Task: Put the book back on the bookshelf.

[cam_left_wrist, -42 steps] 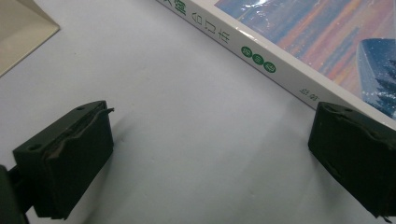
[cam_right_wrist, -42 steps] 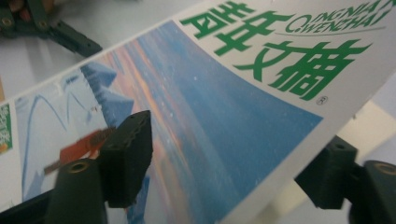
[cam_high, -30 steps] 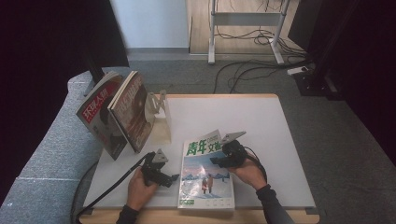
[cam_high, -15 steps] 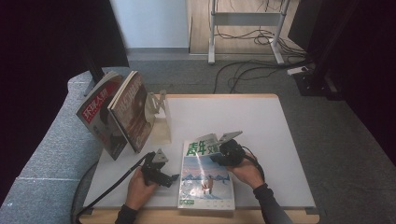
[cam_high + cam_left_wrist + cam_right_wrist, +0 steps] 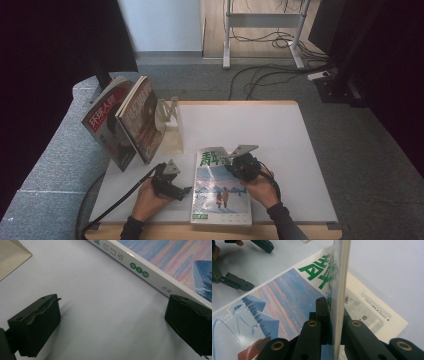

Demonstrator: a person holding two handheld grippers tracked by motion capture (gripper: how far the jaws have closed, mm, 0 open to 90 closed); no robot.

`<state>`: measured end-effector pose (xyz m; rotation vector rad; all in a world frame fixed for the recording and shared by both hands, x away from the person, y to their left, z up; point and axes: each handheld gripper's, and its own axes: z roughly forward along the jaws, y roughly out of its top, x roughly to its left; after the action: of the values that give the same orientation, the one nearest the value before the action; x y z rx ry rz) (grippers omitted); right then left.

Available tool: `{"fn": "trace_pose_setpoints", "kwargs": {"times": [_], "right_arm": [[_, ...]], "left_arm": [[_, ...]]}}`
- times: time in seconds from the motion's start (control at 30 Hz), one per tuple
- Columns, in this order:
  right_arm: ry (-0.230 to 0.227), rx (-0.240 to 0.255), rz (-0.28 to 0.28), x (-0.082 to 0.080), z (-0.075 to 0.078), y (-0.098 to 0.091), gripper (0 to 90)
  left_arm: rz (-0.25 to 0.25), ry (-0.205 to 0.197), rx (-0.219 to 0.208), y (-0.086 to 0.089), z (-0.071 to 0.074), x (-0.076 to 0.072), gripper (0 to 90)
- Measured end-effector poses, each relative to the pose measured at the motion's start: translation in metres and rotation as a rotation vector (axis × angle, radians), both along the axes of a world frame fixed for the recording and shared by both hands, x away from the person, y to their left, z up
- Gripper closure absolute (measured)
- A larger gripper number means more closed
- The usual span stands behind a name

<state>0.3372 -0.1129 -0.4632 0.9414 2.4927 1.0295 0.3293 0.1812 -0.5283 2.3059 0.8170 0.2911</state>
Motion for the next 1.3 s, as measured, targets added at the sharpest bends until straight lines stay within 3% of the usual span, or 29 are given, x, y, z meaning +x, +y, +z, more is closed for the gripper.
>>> {"fn": "trace_pose_setpoints", "kwargs": {"times": [0.2, 0.3, 0.47, 0.57, 0.7, 0.87, 1.0, 1.3], "right_arm": [[-0.059, -0.021, -0.024, -0.012, 0.006, 0.004, 85.5], [-0.100, -0.044, -0.022, -0.019, 0.009, 0.006, 85.5], [-0.135, -0.027, -0.018, -0.027, 0.014, 0.003, 85.5], [-0.149, -0.013, -0.011, -0.030, 0.017, -0.001, 85.5], [-0.169, 0.004, -0.003, -0.035, 0.021, -0.005, 85.4], [-0.194, 0.016, 0.012, -0.040, 0.027, -0.008, 85.0], [-0.210, 0.016, 0.018, -0.044, 0.031, -0.009, 84.7], [-0.231, 0.015, 0.035, -0.049, 0.035, -0.010, 84.2]], "left_arm": [[-0.002, 0.012, -0.001, 0.001, 0.002, 0.001, 1.8], [-0.016, 0.044, -0.036, 0.004, 0.006, 0.002, 4.1], [-0.047, 0.053, -0.100, 0.007, 0.021, 0.004, 7.5], [-0.104, 0.062, -0.099, 0.003, 0.033, 0.005, 14.3], [-0.173, 0.119, -0.124, -0.004, 0.046, 0.014, 15.1], [-0.241, 0.159, -0.103, -0.015, 0.053, 0.021, 16.5], [-0.301, 0.217, -0.082, -0.024, 0.055, 0.029, 19.1], [-0.396, 0.315, -0.044, -0.040, 0.047, 0.043, 23.1]]}}
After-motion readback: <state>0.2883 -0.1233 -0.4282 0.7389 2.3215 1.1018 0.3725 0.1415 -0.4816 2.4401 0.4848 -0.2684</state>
